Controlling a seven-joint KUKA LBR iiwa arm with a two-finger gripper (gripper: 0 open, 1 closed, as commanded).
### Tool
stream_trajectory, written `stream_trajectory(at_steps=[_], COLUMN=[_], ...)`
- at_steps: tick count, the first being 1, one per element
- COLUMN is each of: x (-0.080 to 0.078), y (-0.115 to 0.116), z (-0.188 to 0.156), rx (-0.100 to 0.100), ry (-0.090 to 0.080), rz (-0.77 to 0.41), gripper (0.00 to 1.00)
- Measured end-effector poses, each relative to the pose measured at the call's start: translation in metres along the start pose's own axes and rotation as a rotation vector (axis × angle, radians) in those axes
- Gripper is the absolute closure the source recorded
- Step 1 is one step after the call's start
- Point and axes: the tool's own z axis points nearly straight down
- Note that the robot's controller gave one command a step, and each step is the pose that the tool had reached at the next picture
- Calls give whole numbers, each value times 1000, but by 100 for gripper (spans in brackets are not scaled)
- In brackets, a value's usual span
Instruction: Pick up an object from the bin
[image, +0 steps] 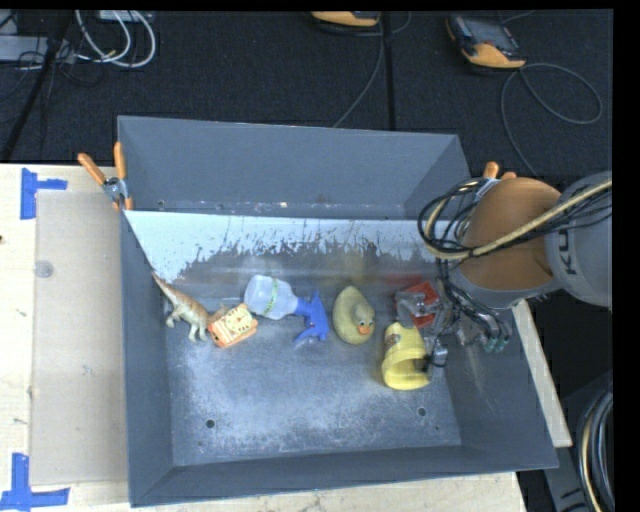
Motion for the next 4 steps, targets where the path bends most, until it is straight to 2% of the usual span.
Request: stream_trajectory(at_steps=[4], x=[0], y=[0], z=[0], rx=[0], ry=[0], rz=[-3], gripper=[100])
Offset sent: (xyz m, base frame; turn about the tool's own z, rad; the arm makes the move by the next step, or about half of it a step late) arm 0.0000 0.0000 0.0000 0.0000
